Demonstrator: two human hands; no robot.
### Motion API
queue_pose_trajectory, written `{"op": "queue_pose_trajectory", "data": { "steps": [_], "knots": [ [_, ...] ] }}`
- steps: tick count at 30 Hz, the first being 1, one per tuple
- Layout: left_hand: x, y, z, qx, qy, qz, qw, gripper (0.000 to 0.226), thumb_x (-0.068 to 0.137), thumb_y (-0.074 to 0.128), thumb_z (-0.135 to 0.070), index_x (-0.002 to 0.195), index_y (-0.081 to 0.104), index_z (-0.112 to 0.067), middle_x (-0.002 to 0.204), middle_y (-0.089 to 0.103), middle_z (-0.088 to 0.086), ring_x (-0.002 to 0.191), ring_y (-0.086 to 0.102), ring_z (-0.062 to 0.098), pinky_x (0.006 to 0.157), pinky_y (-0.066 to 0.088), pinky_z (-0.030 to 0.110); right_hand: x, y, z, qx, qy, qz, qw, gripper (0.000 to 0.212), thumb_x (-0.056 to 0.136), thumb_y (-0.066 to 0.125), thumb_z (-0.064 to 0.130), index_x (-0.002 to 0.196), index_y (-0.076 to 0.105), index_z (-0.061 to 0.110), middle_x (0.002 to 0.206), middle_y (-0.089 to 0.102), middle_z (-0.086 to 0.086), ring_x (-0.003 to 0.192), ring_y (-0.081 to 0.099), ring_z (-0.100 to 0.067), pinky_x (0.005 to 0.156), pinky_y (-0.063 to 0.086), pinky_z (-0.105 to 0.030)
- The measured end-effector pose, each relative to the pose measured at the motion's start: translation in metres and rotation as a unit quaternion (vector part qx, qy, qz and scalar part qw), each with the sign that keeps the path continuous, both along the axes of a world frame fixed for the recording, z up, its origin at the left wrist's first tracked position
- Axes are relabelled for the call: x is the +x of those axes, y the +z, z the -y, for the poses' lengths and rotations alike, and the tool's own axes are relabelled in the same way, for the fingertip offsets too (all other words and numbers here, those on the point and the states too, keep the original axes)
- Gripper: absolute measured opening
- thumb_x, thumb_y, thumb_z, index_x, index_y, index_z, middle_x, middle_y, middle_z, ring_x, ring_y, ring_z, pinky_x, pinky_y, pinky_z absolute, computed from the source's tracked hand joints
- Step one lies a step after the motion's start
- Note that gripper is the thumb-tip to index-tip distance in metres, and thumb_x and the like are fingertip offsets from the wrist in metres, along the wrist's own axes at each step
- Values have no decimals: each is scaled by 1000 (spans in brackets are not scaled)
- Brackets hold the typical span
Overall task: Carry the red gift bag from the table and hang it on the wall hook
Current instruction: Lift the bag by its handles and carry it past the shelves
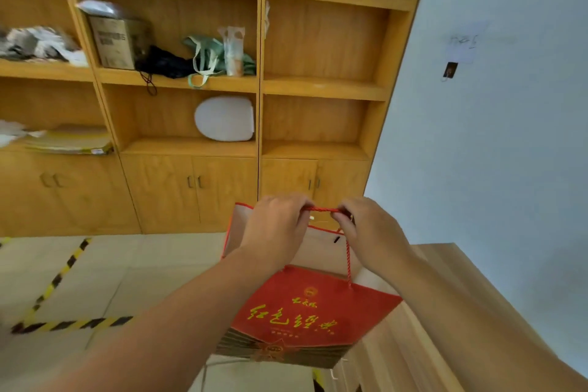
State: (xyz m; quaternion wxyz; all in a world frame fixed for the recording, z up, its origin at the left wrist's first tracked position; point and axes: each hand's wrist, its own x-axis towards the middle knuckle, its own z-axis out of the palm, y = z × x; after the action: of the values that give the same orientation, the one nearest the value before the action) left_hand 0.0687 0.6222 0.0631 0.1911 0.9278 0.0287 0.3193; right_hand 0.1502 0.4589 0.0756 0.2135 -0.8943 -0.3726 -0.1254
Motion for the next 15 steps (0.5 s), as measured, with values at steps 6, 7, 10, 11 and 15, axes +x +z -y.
{"op": "queue_pose_trajectory", "data": {
  "steps": [6,7,10,11,15],
  "knots": [
    [30,2,-83,-26,38,0,999,13,96,61,-16,106,70,-16,96,75,0,84,68,20,74,56,41,37,3,-92,19,26,13,999,17,101,54,33,93,62,21,87,59,3,82,55,-17,66,53,-37],
    [38,2,-94,-26,43,-1,999,13,96,61,-16,106,70,-16,96,75,0,82,68,19,73,56,39,46,3,-104,20,26,8,999,17,101,54,33,92,62,20,87,59,3,81,55,-18,66,53,-37],
    [69,3,-124,-31,54,-2,998,13,97,61,-17,106,70,-17,93,74,-2,77,65,15,63,46,27,79,0,-138,21,30,3,999,17,101,55,35,92,62,21,87,59,4,78,56,-16,63,51,-34],
    [81,2,-133,-33,58,-3,998,13,97,61,-17,106,70,-18,92,74,-3,76,65,14,62,42,25,92,0,-148,23,31,2,999,17,100,55,35,92,62,22,86,58,5,77,56,-15,61,48,-30],
    [137,-1,-174,-35,73,-1,997,13,97,60,-19,106,70,-21,93,74,-6,79,67,13,62,44,26,153,-2,-189,27,49,11,998,16,100,56,36,91,63,24,85,59,7,77,55,-13,62,42,-27]
  ]
}}
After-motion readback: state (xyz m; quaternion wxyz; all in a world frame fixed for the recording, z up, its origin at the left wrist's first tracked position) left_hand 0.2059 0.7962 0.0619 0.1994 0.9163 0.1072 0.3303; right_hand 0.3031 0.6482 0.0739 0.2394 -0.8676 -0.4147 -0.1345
